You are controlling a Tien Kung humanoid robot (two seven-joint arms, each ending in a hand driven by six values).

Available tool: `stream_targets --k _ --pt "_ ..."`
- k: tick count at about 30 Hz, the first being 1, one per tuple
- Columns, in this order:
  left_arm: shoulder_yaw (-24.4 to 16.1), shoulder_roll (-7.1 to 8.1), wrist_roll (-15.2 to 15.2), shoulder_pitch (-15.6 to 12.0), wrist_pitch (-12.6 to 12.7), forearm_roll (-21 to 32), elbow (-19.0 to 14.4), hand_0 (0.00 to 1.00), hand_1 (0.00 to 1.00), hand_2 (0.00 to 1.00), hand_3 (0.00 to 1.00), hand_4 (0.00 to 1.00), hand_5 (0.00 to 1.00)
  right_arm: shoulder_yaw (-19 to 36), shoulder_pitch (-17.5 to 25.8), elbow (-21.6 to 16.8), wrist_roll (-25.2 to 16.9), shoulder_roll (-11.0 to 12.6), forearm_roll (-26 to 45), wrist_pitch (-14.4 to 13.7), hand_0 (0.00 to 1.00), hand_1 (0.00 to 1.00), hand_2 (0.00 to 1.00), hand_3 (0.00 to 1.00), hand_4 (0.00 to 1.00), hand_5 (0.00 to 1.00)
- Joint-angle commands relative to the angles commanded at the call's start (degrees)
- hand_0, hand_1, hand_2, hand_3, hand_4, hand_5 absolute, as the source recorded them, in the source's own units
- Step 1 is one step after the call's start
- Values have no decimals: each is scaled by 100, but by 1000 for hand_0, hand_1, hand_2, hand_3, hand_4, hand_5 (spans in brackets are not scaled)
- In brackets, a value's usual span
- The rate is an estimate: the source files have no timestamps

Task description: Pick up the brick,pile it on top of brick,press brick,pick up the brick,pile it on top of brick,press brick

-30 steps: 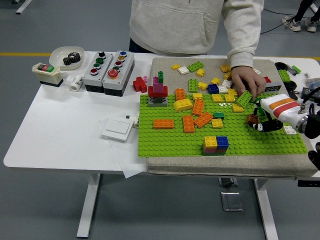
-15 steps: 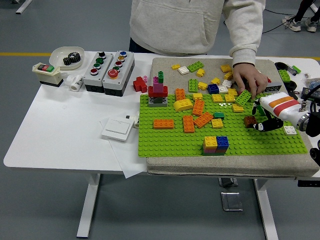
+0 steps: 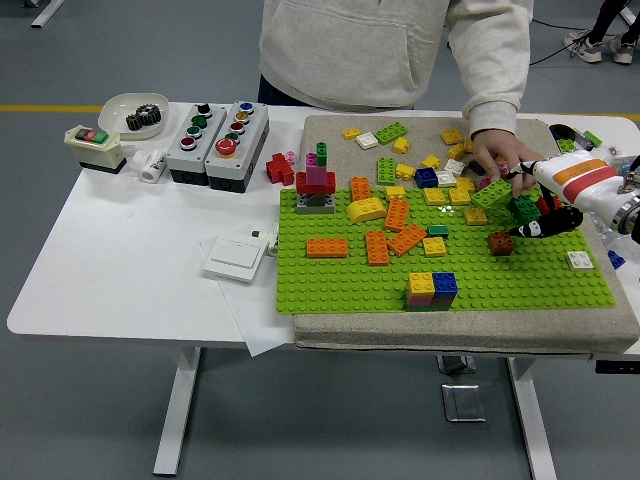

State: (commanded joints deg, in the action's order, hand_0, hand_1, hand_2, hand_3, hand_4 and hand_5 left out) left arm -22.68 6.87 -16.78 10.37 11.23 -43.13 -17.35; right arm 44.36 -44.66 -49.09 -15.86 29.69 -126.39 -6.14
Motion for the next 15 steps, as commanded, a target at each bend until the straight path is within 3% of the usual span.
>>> stream_targets --k 6,15 --pt "18 6 11 -21 7 23 0 693 728 740 596 690 661 1 2 -230 -72 149 -156 141 187 142 233 782 998 564" --pt "35 1 31 -24 25 80 16 693 729 740 596 689 661 -74 162 -874 -153 487 -263 180 195 143 233 777 998 552"
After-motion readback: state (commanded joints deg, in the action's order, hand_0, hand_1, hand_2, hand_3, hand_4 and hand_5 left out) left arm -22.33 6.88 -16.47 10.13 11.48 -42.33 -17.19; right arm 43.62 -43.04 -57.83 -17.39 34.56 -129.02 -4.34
